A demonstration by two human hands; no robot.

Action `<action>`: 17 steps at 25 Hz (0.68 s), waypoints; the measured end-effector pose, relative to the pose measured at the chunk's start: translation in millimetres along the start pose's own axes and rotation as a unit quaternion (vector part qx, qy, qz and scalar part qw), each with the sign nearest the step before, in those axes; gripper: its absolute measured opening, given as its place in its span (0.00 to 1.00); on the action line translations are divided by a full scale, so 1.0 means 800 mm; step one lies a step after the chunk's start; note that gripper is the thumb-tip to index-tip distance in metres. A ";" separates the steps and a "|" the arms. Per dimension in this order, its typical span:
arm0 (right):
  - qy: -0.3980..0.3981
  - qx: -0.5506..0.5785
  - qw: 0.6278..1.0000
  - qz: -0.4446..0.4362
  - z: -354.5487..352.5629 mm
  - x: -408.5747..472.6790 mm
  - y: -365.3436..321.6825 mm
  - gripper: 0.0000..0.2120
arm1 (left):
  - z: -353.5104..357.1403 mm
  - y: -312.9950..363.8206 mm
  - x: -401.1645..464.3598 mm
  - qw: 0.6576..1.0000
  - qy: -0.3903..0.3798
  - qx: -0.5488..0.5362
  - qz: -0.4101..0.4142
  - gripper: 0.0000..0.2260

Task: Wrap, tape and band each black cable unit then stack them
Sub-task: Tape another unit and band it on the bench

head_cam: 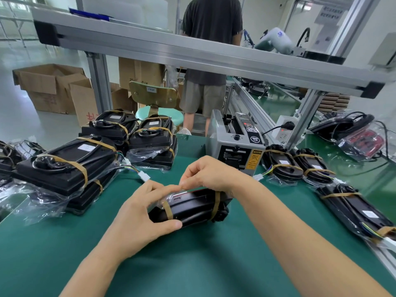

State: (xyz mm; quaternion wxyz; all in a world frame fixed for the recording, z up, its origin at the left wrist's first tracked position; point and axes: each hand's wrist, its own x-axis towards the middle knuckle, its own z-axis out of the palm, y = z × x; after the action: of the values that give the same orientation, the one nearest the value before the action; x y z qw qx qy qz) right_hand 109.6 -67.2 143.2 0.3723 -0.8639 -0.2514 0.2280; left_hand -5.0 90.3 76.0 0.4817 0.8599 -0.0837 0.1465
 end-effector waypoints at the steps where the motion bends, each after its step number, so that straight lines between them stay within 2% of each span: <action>1: 0.021 0.004 1.000 -0.004 -0.002 0.000 0.006 0.06 | 0.001 -0.003 -0.002 1.000 -0.010 -0.014 0.000 0.28; 5: 0.185 0.022 0.982 -0.012 -0.022 -0.008 0.045 0.06 | 0.013 -0.015 -0.009 0.996 -0.015 -0.081 -0.021 0.28; 8: 0.332 0.094 0.938 0.016 -0.039 -0.023 0.086 0.08 | 0.022 -0.021 -0.011 0.998 0.021 -0.060 -0.027 0.26; 10: 0.375 0.125 0.917 0.054 -0.039 -0.033 0.105 0.08 | 0.024 -0.022 -0.011 0.998 0.034 -0.043 -0.037 0.28; 12: 0.399 0.130 0.908 0.000 -0.034 -0.044 0.105 0.06 | 0.025 -0.020 -0.010 0.998 0.027 -0.040 -0.047 0.31; 13: 0.389 0.124 0.910 -0.068 -0.030 -0.048 0.096 0.04 | 0.026 -0.019 -0.010 0.998 0.024 -0.039 -0.051 0.32; 15: 0.285 0.051 0.935 -0.204 -0.018 -0.052 0.064 0.03 | 0.026 -0.018 -0.010 0.998 0.022 -0.033 -0.057 0.29; 17: 0.158 -0.055 0.952 -0.257 0.000 -0.046 0.036 0.12 | 0.025 -0.017 -0.010 0.998 0.022 -0.026 -0.062 0.26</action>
State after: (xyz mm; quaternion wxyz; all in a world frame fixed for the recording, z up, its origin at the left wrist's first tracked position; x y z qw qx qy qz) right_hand 88.8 -106.8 128.7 0.4053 -0.8139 -0.4152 -0.0294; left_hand -5.2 80.1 52.7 0.5135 0.8473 -0.0237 0.1332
